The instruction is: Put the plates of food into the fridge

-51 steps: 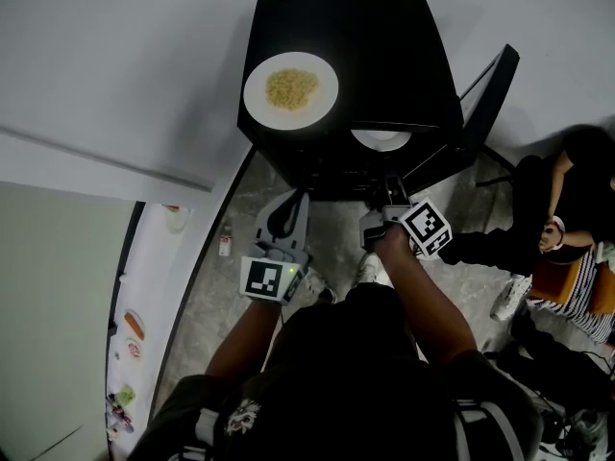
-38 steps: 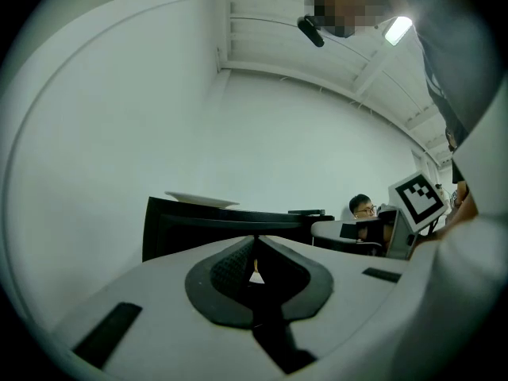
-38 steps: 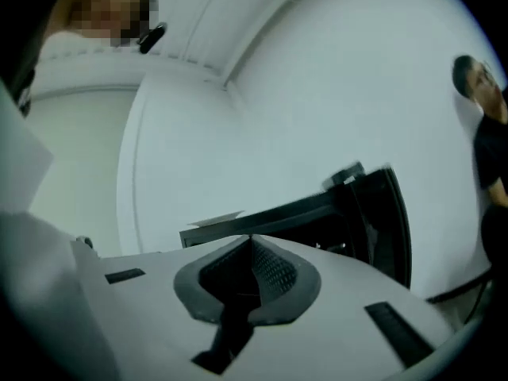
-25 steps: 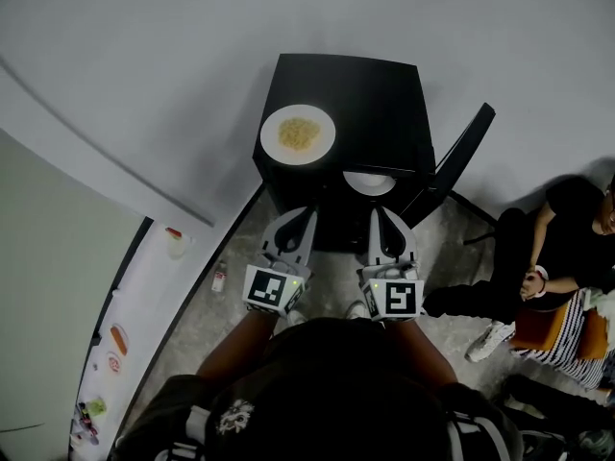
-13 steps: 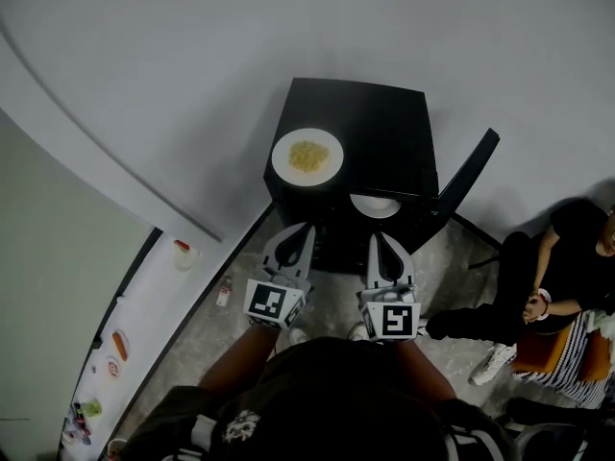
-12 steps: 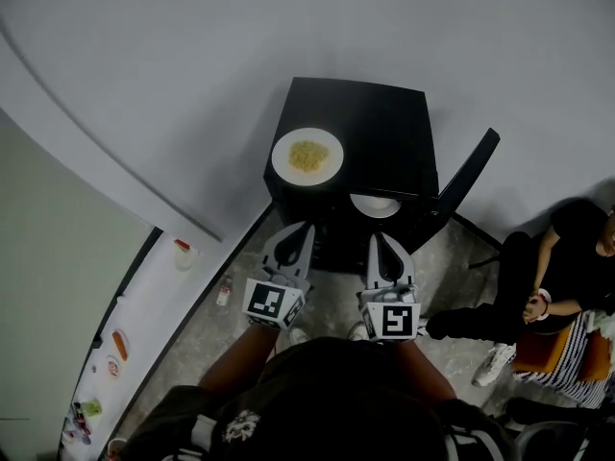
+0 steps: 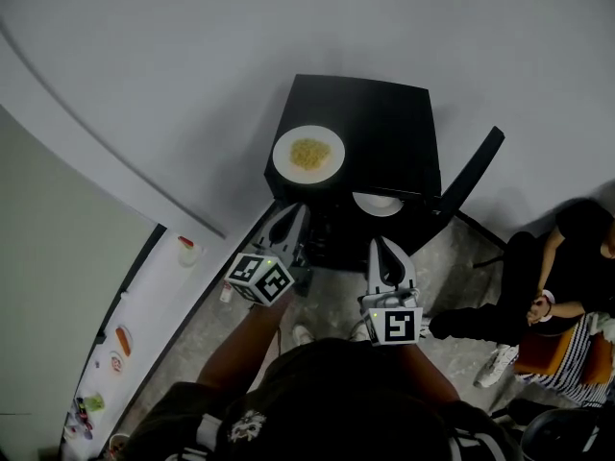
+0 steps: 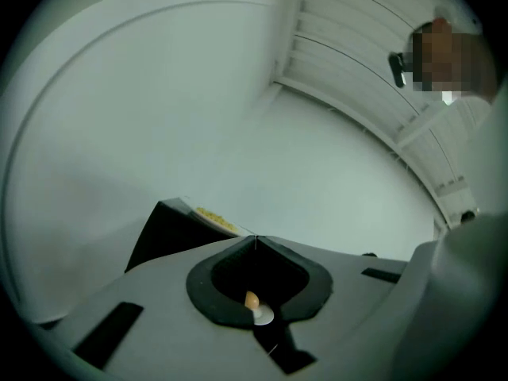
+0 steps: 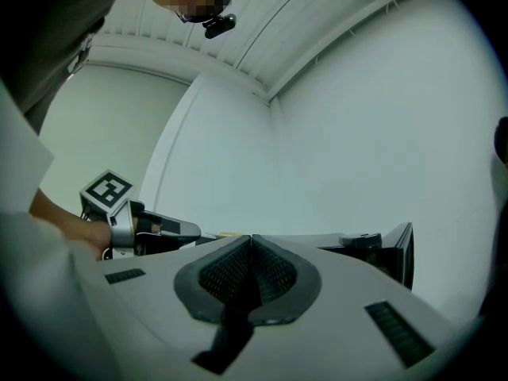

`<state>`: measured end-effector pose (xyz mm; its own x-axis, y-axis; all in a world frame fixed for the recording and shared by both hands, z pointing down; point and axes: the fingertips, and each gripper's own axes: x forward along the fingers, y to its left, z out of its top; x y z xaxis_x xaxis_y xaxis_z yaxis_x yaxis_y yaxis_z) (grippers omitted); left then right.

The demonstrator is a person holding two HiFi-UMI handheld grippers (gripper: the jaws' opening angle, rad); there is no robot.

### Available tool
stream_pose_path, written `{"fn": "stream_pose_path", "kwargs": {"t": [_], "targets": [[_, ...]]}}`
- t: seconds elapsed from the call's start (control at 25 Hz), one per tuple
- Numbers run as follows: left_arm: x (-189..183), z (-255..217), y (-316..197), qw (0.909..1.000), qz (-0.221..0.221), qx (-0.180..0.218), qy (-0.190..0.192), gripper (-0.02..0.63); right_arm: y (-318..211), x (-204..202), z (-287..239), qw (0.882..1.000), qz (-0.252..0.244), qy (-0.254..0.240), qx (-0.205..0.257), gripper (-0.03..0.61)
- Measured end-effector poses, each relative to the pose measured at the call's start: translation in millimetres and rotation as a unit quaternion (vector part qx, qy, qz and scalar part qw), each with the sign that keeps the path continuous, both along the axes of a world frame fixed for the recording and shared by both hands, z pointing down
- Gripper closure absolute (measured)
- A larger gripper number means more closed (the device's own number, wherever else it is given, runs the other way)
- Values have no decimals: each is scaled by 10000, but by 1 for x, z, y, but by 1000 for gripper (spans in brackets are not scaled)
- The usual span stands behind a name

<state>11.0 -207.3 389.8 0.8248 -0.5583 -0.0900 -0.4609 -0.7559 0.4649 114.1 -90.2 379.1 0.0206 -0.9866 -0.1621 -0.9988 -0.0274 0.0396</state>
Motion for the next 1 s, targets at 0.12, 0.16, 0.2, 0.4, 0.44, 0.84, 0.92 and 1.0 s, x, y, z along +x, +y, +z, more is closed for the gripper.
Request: {"fn": "stream_pose_path", "kwargs": {"t": [0.12, 0.16, 0.2, 0.4, 0.44, 0.84, 0.92, 1.0], "targets": [[-3, 2, -15, 9982, 46, -465, 383, 591, 1, -6, 2, 9999, -106, -47, 54, 552], [-4, 1, -19, 9966, 53, -615, 541, 591, 2, -7, 1, 9999, -114, -72, 72, 552], [-5, 0, -23, 9943, 47, -784, 724, 591, 2, -8, -1, 9998, -116, -101, 98, 552], [-6, -1, -35, 9585, 0, -2127, 1900, 581, 7, -10, -3, 9998, -173, -62, 102, 552], [-4, -3, -36, 9474, 81, -2326, 2196, 565, 7, -9, -4, 9997, -178, -90, 138, 552], [10, 2, -63, 8655, 352, -3549, 3518, 506, 5, -12, -2, 9991, -245, -278, 203, 552], [11, 3, -66, 8610, 349, -3590, 3586, 506, 6, -11, -2, 9992, -247, -277, 178, 552], [13, 3, -68, 8596, 328, -3618, 3593, 512, 7, -8, -3, 9993, -221, -247, 178, 552]]}}
